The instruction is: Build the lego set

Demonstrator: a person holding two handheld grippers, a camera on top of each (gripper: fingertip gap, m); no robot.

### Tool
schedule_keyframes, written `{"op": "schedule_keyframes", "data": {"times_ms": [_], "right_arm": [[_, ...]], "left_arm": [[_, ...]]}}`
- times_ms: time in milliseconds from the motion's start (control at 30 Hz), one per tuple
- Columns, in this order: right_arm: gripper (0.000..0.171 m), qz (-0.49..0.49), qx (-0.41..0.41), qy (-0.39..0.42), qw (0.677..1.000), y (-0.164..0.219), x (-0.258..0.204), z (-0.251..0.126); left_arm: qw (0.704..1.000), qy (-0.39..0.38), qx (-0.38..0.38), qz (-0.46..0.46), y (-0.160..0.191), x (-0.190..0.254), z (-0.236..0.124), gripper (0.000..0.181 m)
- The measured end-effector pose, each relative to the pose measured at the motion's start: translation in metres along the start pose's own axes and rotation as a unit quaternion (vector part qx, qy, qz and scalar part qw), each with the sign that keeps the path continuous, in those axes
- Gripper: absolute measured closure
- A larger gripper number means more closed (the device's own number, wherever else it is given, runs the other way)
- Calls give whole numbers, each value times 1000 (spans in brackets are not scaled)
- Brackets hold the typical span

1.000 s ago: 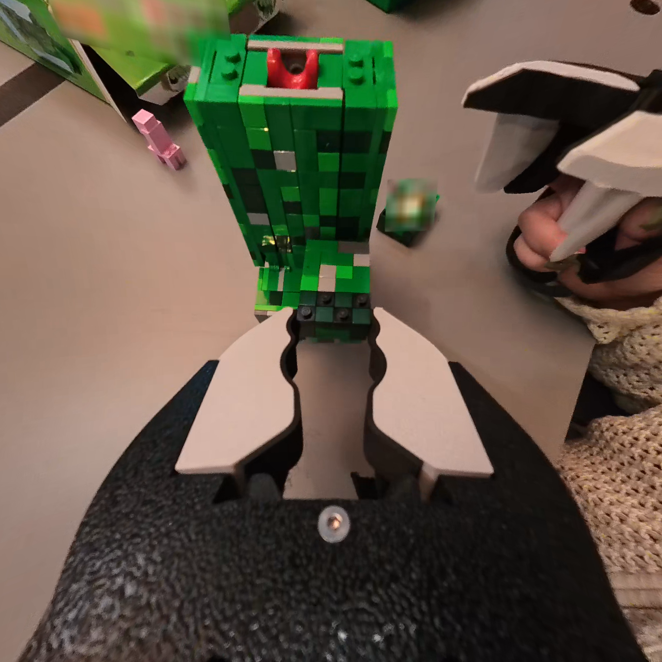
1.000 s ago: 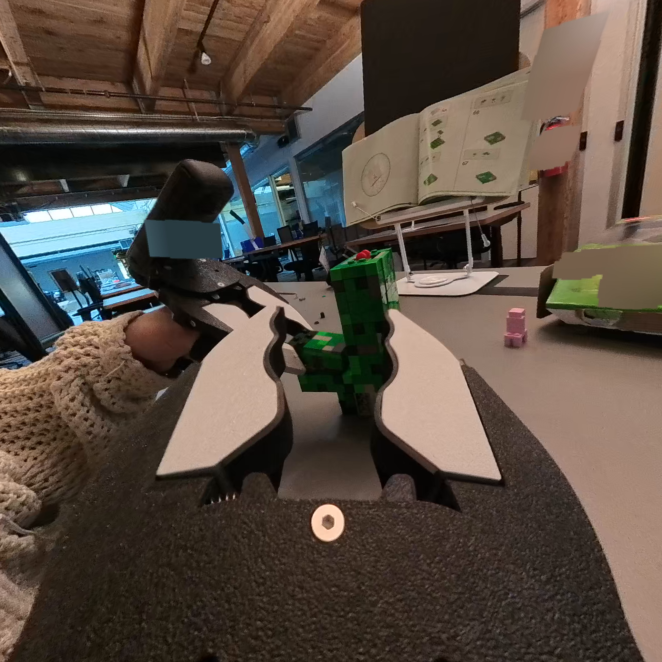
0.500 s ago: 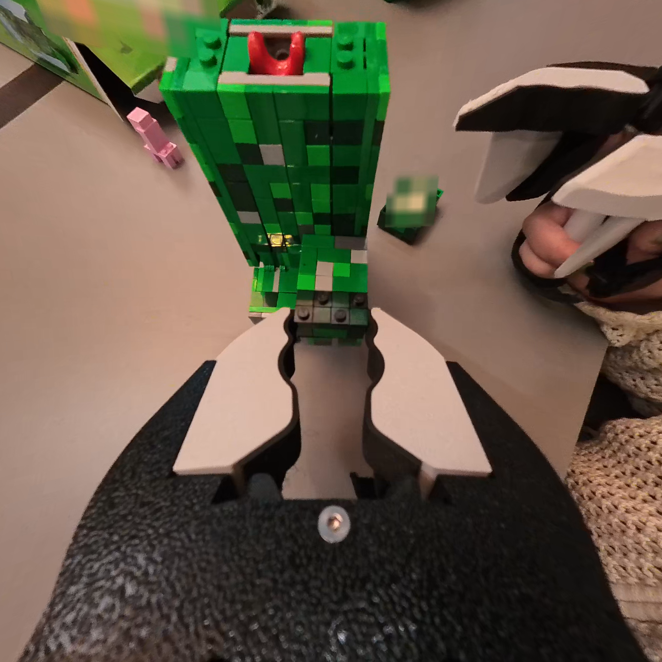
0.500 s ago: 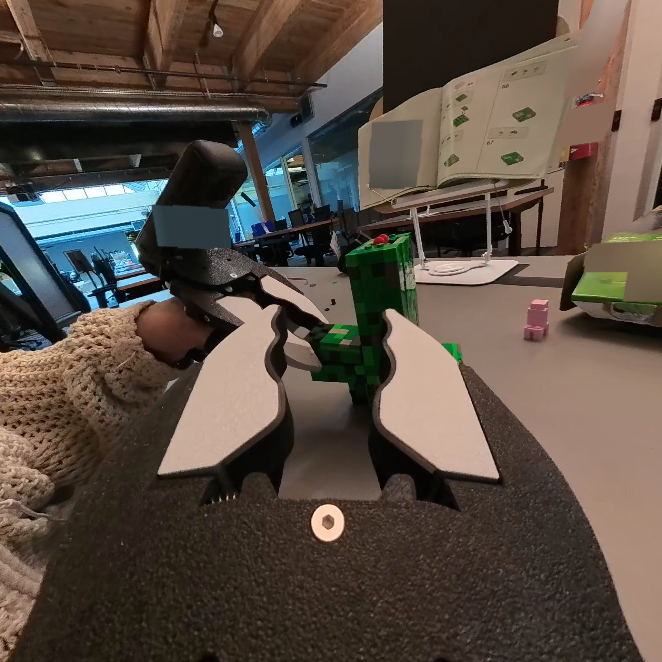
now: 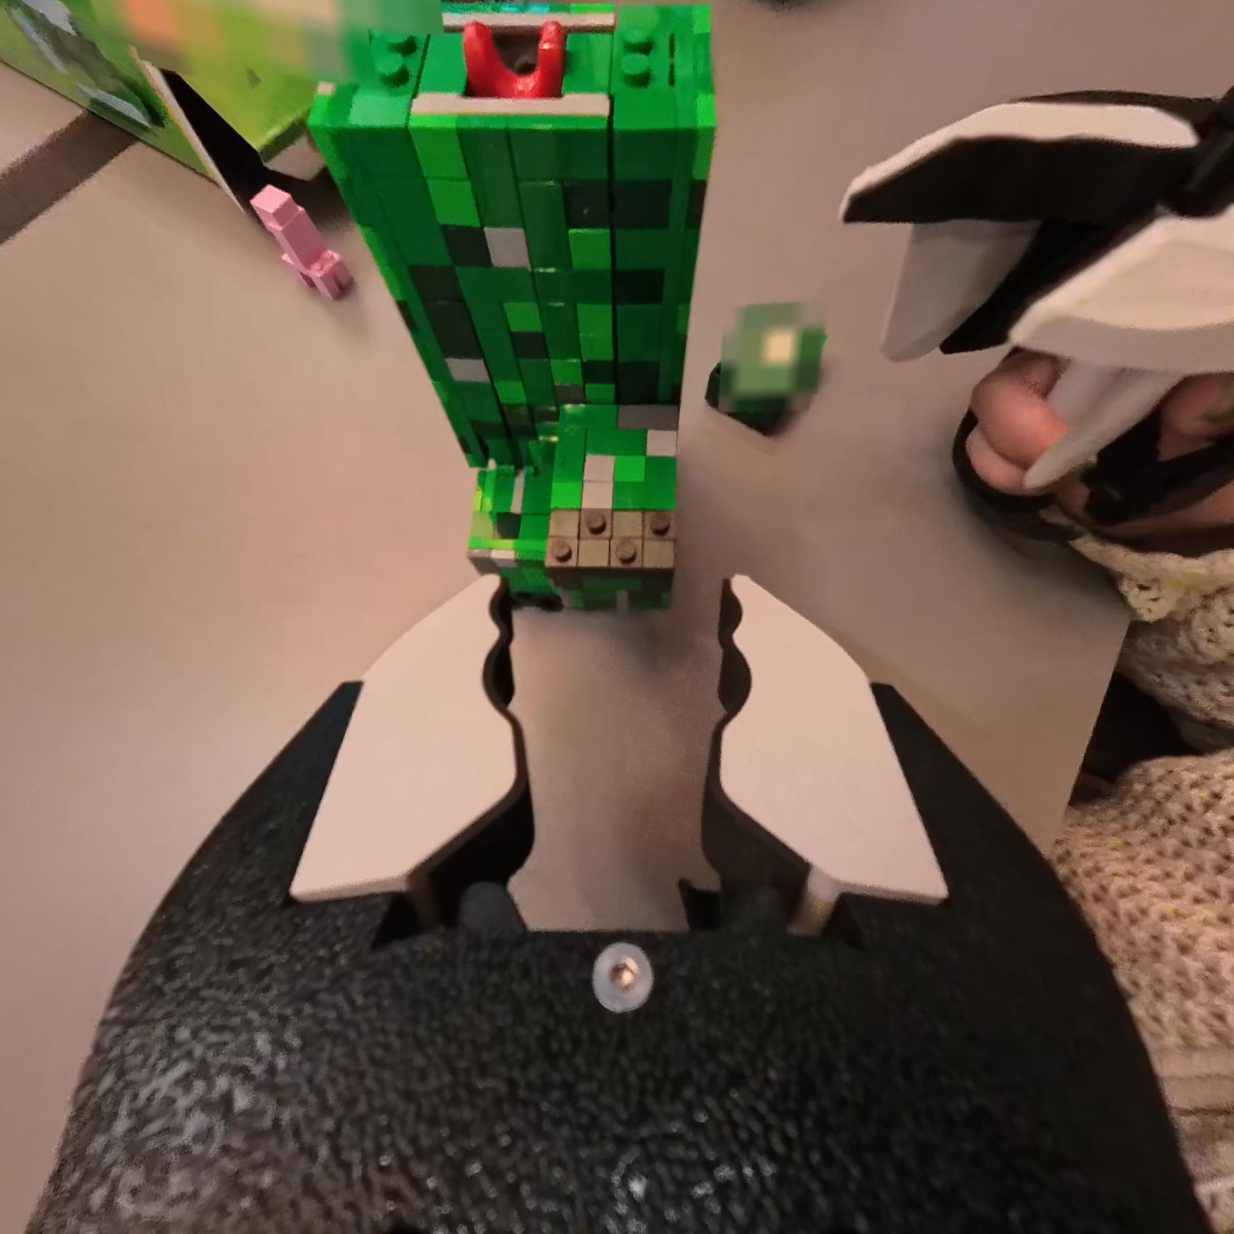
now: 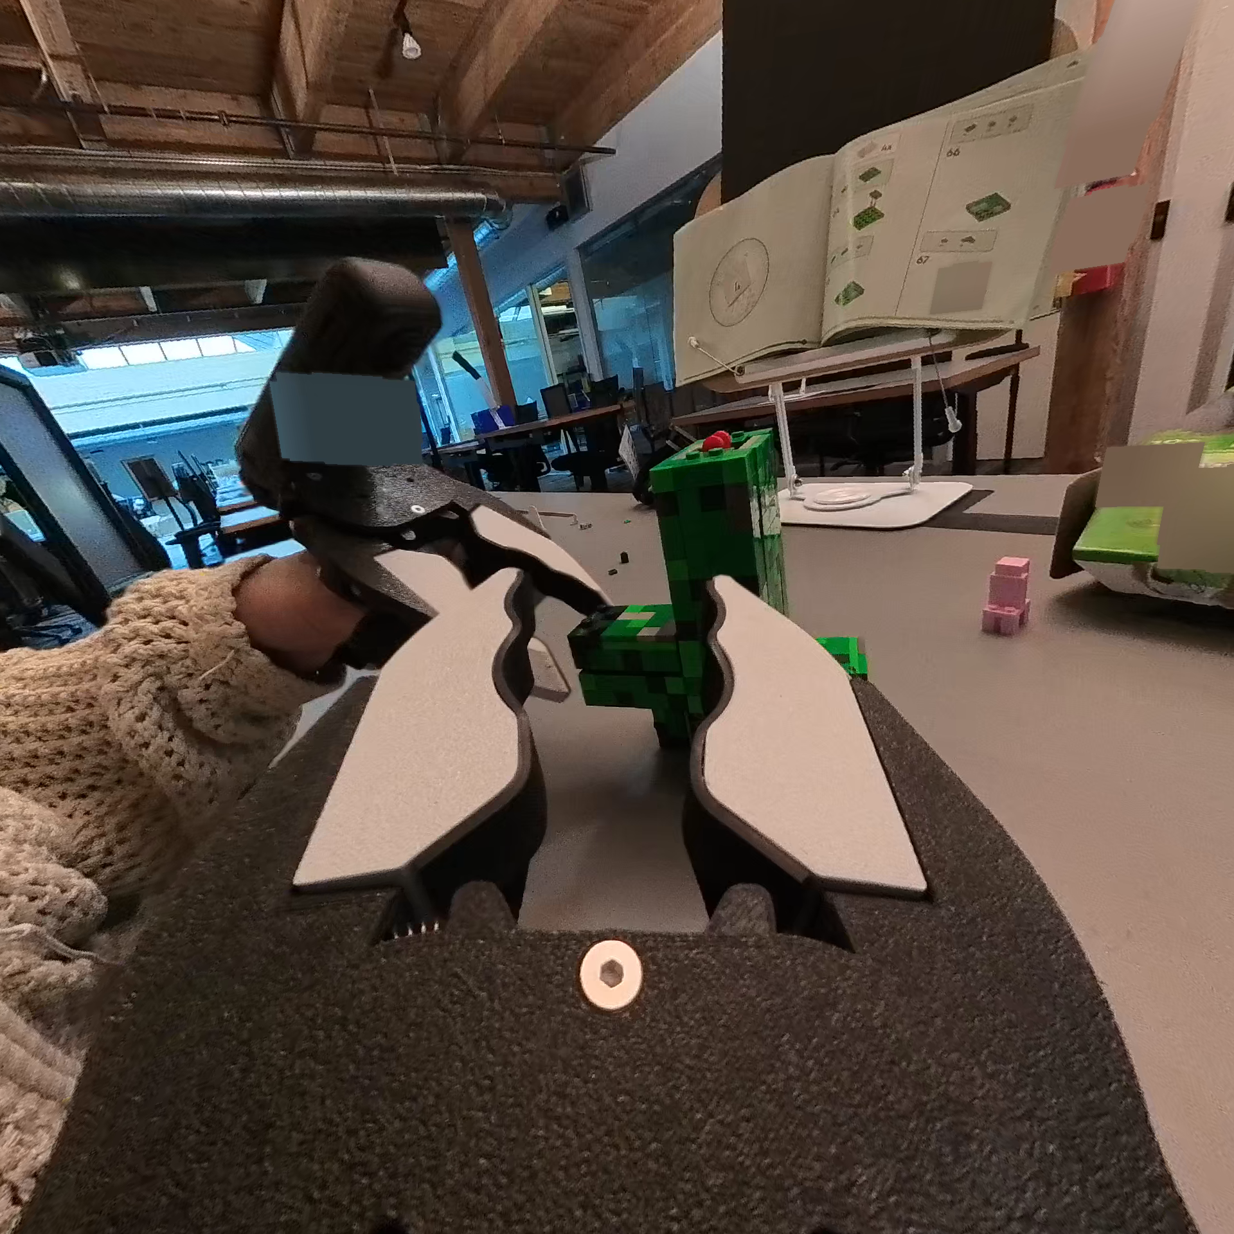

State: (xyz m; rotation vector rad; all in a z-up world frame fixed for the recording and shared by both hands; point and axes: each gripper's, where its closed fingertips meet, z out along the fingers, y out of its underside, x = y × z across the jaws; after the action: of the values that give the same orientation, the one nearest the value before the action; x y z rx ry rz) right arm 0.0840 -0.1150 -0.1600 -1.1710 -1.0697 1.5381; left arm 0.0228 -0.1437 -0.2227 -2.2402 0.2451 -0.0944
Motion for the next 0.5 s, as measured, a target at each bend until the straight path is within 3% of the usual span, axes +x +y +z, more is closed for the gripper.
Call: {"op": "schedule_keyframes", "data": {"times_ms": [133,267,400,500], "right_arm": [[123,-8,1,0,1000,0,-1,-1],[119,-36,-10,-7,999,3,-5,0],[113,-130,-41,1,991,9,-10,1],[104,-267,-101,32,958,24,-9,7]], "left_arm": [[996,-46,37,63,9,-12,-17,114],[970,-101,78,208,17,-29,-26,104],[888,-155,128,414,8,-37,-24,103],[823,-151,175,519,2,-33,-14,102]]}}
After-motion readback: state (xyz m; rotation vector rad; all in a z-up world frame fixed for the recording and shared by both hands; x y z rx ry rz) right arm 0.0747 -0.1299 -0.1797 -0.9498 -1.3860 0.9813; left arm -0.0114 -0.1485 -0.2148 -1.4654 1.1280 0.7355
